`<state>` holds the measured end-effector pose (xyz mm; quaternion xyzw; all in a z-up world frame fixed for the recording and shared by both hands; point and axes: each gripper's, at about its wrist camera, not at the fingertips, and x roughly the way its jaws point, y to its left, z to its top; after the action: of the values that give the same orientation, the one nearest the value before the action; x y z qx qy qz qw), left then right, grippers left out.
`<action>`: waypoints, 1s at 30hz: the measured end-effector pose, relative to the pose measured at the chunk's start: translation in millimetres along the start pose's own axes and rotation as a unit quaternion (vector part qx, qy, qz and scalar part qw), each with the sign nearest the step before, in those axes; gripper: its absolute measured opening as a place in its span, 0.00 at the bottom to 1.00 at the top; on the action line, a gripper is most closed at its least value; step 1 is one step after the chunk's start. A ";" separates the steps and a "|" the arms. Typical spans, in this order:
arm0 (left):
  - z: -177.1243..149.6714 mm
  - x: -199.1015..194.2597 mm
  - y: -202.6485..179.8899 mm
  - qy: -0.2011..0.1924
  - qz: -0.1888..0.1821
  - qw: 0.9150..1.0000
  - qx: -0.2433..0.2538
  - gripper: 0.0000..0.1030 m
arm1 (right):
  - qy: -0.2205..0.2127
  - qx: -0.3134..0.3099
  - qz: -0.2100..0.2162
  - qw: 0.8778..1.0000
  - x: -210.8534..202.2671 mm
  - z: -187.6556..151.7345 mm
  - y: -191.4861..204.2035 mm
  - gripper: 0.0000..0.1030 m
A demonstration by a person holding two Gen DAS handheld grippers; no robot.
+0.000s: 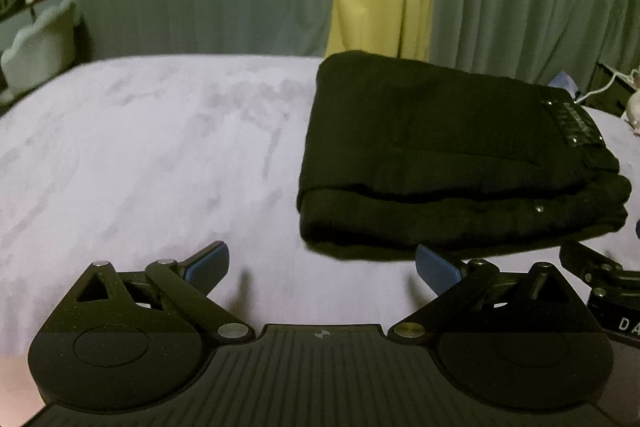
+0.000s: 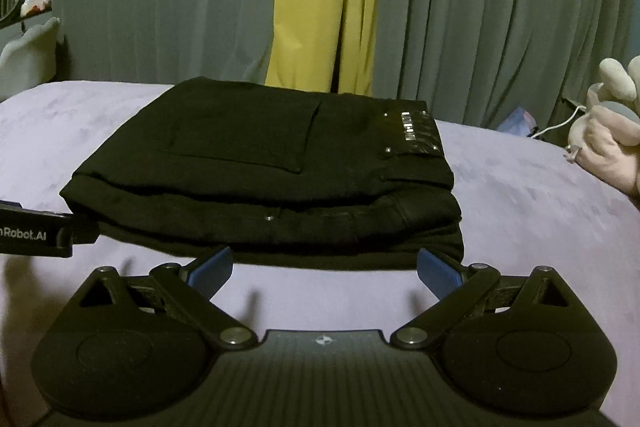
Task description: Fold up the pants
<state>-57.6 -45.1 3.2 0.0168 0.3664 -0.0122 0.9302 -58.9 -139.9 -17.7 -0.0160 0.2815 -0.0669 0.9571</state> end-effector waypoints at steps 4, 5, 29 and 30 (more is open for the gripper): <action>-1.0 1.7 -3.8 -0.001 -0.020 1.000 0.009 0.99 | 0.002 -0.001 -0.003 1.000 5.2 -0.4 0.0 0.96; -1.2 2.9 -4.4 0.002 -0.026 1.000 0.010 0.99 | 0.006 0.002 -0.003 1.000 7.1 -0.9 -1.2 0.96; -6.8 8.1 -8.3 0.011 -0.026 0.999 0.029 0.99 | 0.002 0.023 -0.022 0.999 2.5 -6.4 -7.9 0.96; -6.9 8.0 -8.3 0.011 -0.026 0.999 0.029 0.99 | 0.002 0.024 -0.022 0.999 2.4 -6.4 -7.7 0.96</action>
<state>-56.7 -53.2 -7.5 0.0344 0.3768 -0.0466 0.9245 -61.3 -147.9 -23.9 0.0004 0.2811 -0.0950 0.9550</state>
